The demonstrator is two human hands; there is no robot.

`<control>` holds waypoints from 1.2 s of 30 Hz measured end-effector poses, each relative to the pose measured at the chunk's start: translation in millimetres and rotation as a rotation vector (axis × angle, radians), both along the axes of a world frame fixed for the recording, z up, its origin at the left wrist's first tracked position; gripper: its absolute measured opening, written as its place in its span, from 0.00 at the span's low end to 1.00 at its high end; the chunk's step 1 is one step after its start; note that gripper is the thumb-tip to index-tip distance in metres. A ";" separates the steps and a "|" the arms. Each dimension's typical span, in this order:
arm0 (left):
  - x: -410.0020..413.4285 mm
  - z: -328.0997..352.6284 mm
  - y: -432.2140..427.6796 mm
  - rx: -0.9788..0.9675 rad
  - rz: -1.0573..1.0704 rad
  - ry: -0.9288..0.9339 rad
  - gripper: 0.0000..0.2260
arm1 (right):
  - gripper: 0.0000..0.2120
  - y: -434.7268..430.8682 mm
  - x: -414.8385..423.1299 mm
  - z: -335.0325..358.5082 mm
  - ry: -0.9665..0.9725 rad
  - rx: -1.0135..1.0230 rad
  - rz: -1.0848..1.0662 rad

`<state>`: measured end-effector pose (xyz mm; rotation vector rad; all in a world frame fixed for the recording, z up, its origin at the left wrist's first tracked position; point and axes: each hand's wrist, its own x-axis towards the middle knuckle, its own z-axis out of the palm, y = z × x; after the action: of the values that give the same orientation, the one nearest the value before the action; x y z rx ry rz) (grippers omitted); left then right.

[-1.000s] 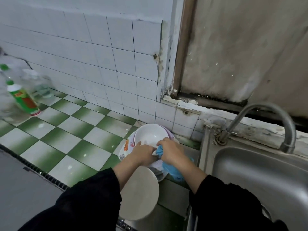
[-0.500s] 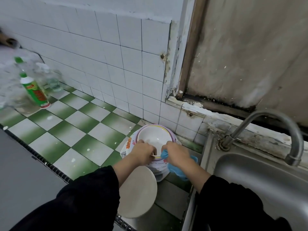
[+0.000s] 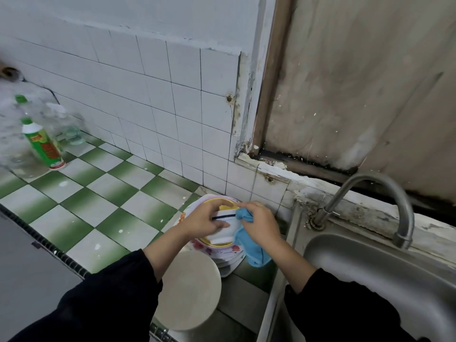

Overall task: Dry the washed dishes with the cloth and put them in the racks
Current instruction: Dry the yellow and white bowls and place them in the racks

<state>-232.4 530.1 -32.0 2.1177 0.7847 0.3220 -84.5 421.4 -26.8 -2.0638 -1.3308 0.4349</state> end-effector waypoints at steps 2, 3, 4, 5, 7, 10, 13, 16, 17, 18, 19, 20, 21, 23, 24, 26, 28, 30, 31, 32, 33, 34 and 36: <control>-0.1 5.1 0.4 -0.033 0.032 -0.068 0.18 | 0.21 -3.7 3.6 8.9 0.162 0.099 -0.079; -0.6 6.0 0.9 -0.054 0.051 -0.094 0.19 | 0.21 -5.9 5.5 14.6 0.249 0.130 -0.131; -1.1 7.6 0.3 -0.085 0.079 -0.126 0.18 | 0.21 -7.6 7.9 19.4 0.322 0.151 -0.183; -1.7 9.8 -1.2 -0.125 0.119 -0.166 0.17 | 0.20 -9.2 10.4 24.9 0.375 0.173 -0.226; -2.2 13.5 -4.4 -0.211 0.224 -0.278 0.17 | 0.19 -12.2 15.6 33.7 0.441 0.219 -0.284; -1.2 18.0 -8.8 -0.328 0.399 -0.420 0.15 | 0.18 -18.9 18.4 45.7 0.505 0.249 -0.353; -0.7 22.1 -11.8 -0.406 0.504 -0.515 0.12 | 0.16 -27.1 18.8 52.9 0.597 0.277 -0.383; -0.5 27.7 -16.9 -0.441 0.543 -0.547 0.15 | 0.15 -34.5 18.8 56.1 0.692 0.296 -0.429; -0.9 30.3 -19.4 -0.450 0.559 -0.553 0.18 | 0.15 -37.4 19.2 57.6 0.725 0.304 -0.446; -1.2 32.9 -21.4 -0.455 0.578 -0.560 0.20 | 0.16 -40.4 18.9 60.4 0.764 0.319 -0.457; -1.6 36.3 -23.9 -0.455 0.595 -0.567 0.21 | 0.17 -43.3 18.7 63.4 0.807 0.334 -0.464; -2.2 39.8 -26.7 -0.448 0.608 -0.572 0.21 | 0.19 -46.7 17.6 68.1 0.854 0.345 -0.468; -2.8 44.3 -30.0 -0.434 0.616 -0.576 0.21 | 0.21 -49.9 16.5 73.0 0.894 0.352 -0.469; -4.1 55.3 -39.5 -0.416 0.609 -0.590 0.20 | 0.21 -57.6 12.0 86.7 0.915 0.373 -0.442; -4.1 62.2 -46.0 -0.411 0.602 -0.602 0.19 | 0.19 -61.3 8.3 93.6 0.868 0.394 -0.410; -2.2 78.4 -63.1 -0.379 0.590 -0.637 0.18 | 0.15 -68.0 -2.4 105.6 0.673 0.473 -0.318; 1.6 95.1 -84.3 -0.343 0.553 -0.675 0.19 | 0.13 -73.1 -21.2 116.5 0.435 0.523 -0.138; 3.9 111.7 -108.8 -0.358 0.464 -0.709 0.22 | 0.14 -76.1 -42.9 124.2 0.073 0.514 0.076; 3.4 118.3 -119.0 -0.358 0.424 -0.720 0.23 | 0.14 -76.1 -51.4 126.7 -0.113 0.531 0.120; 2.3 124.1 -127.1 -0.350 0.400 -0.740 0.22 | 0.16 -73.8 -54.6 128.3 -0.208 0.551 0.126; 0.1 129.9 -133.4 -0.323 0.394 -0.760 0.20 | 0.19 -72.5 -54.9 132.5 -0.208 0.566 0.096; -2.7 135.9 -138.1 -0.292 0.387 -0.788 0.16 | 0.21 -69.1 -51.1 137.1 -0.127 0.579 0.044; -8.3 145.8 -145.3 -0.269 0.394 -0.829 0.16 | 0.17 -60.6 -36.7 147.2 0.135 0.586 -0.081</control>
<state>-240.7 384.8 113.8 1.3664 0.6726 1.1429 -121.1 360.8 120.3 -1.5631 -1.1221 0.1202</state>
